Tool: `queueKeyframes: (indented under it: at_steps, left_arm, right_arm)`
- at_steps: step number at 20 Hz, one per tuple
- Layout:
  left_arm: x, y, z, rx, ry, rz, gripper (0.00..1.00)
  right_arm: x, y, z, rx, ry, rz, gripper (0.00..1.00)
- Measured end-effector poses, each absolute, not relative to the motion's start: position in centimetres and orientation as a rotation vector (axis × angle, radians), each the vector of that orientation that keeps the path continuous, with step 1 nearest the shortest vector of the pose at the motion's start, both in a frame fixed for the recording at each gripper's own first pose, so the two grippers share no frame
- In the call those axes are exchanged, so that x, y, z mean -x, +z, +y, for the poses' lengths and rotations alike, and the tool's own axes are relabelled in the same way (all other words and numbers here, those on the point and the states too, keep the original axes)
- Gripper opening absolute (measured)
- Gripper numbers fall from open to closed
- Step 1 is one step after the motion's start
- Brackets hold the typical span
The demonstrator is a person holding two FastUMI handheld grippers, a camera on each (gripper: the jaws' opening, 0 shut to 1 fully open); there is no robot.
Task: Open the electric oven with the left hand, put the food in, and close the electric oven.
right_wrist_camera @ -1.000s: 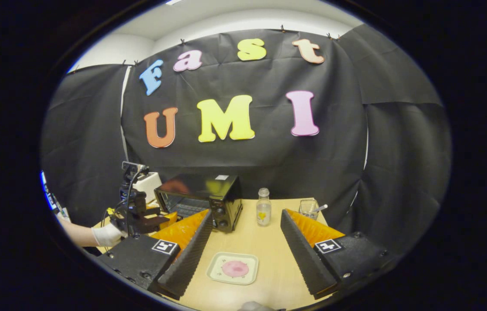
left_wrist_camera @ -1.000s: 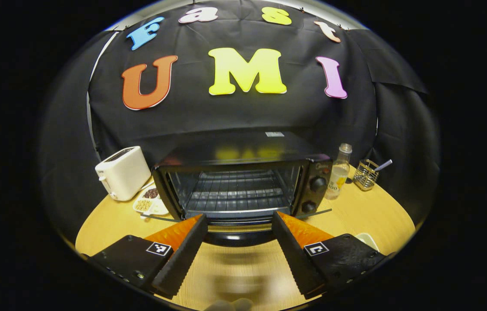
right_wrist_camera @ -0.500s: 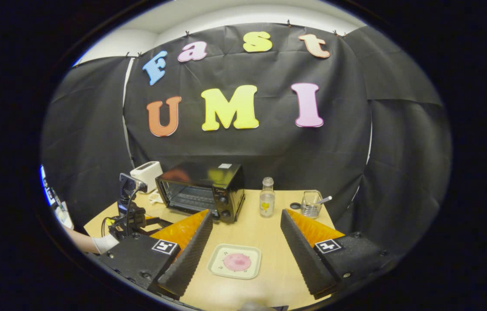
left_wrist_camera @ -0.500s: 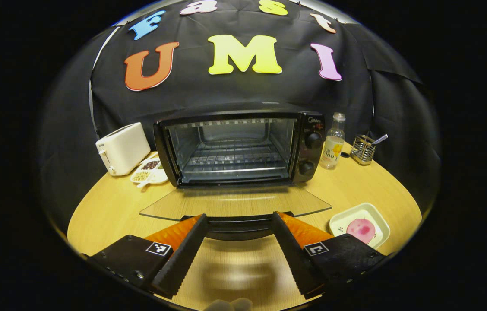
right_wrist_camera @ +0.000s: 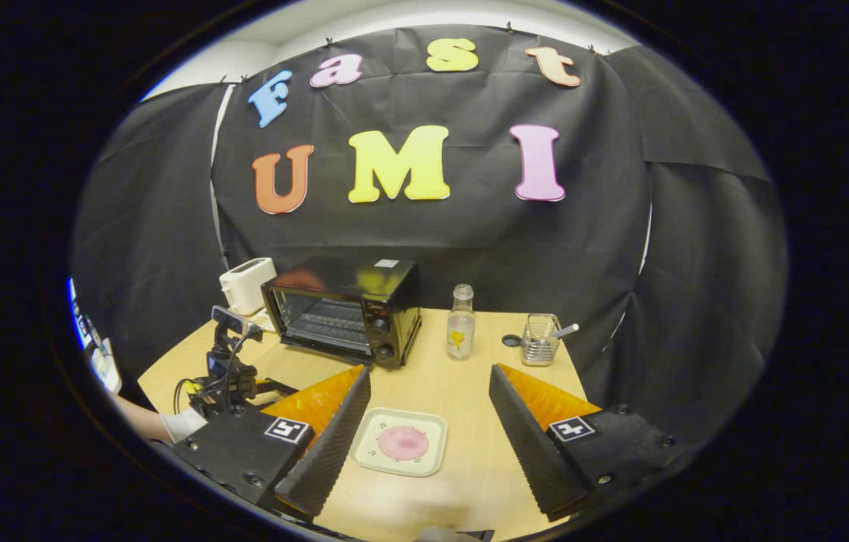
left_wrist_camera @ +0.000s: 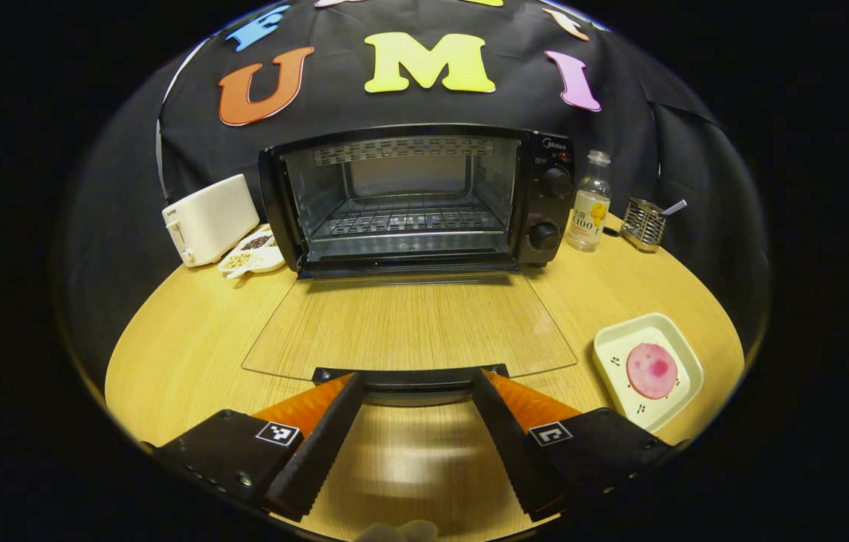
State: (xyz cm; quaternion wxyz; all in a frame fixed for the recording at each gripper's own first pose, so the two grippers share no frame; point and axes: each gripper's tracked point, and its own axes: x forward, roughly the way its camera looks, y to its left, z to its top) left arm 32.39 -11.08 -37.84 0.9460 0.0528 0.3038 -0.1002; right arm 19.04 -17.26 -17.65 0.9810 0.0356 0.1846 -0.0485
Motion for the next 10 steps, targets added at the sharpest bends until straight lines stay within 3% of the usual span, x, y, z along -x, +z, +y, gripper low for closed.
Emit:
queueKeyframes:
  at_steps: [10]
  left_arm:
    - [-29.2,-31.3,-9.0,-0.075,-0.142,0.498,0.97]
  right_arm:
    - [-21.3,-26.8,-18.5,-0.147,-0.084,0.559,0.99]
